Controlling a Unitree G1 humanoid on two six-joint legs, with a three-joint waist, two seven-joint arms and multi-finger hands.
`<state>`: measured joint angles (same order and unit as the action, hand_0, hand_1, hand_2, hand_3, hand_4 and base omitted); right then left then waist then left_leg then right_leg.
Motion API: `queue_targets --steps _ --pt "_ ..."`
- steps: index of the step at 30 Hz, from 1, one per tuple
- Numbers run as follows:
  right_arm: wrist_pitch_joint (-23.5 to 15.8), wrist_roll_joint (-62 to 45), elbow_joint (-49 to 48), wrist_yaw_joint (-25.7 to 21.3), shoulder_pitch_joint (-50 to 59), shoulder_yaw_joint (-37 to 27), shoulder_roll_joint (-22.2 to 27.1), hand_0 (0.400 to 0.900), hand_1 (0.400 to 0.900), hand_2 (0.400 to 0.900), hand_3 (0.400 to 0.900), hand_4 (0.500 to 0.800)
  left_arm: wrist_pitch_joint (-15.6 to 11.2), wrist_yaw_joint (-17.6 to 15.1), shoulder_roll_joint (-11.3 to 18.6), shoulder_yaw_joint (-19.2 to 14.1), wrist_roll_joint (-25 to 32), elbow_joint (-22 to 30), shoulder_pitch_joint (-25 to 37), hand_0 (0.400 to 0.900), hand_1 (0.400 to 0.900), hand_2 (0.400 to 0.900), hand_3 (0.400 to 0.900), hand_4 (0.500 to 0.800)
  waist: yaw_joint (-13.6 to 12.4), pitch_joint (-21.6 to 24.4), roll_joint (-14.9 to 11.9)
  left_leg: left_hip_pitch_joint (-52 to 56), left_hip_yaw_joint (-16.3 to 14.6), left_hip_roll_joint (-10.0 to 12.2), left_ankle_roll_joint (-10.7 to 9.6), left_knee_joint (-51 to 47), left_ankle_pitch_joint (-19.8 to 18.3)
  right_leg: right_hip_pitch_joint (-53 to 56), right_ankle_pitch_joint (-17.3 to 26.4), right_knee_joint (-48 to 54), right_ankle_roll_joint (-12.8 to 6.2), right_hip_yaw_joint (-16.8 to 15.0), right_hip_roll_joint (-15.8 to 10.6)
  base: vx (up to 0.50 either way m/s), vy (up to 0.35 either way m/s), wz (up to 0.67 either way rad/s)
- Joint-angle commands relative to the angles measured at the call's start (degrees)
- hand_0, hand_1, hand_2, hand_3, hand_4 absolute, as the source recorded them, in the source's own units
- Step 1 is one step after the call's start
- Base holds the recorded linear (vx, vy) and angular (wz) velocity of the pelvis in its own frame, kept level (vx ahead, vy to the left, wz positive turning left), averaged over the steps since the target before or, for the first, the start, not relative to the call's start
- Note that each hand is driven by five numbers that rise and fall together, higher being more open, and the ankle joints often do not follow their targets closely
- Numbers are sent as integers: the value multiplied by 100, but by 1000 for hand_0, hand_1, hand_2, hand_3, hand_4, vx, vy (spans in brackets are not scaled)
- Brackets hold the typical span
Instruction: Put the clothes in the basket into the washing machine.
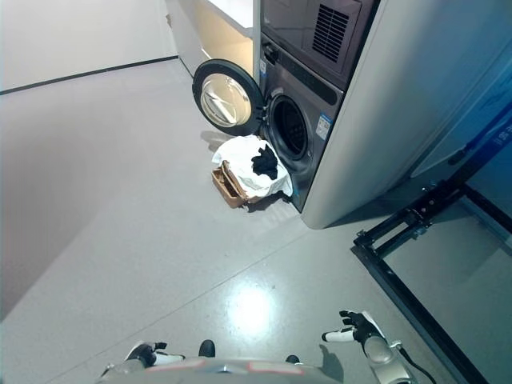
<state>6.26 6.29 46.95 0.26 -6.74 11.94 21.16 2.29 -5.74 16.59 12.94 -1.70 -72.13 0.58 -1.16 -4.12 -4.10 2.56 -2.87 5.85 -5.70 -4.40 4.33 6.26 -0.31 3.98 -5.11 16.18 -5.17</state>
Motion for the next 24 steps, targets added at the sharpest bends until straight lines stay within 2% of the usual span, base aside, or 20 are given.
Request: queue_targets --steps 1,18,24 --pt "-29 137 -436 -123 112 -177 182 900 900 900 900 800 43 -43 141 -124 -80 -238 172 900 900 900 900 800 13 68 43 -373 24 -193 216 -60 209 -177 -283 -916 -173 -91 -16 13 11 6" --pt "51 162 -383 -167 289 -128 85 900 900 900 900 800 113 -54 112 -106 -168 -316 142 900 900 900 900 800 -39 90 8 -414 71 -259 242 -60 178 -114 -248 -805 -183 6 -33 5 2 2" --pt "70 159 -367 -149 343 -114 93 900 900 900 900 800 119 -94 153 -161 -96 -316 106 900 900 900 900 800 -75 79 -35 -409 91 -345 340 -60 108 -158 -208 -862 -250 -123 -90 26 33 -7"
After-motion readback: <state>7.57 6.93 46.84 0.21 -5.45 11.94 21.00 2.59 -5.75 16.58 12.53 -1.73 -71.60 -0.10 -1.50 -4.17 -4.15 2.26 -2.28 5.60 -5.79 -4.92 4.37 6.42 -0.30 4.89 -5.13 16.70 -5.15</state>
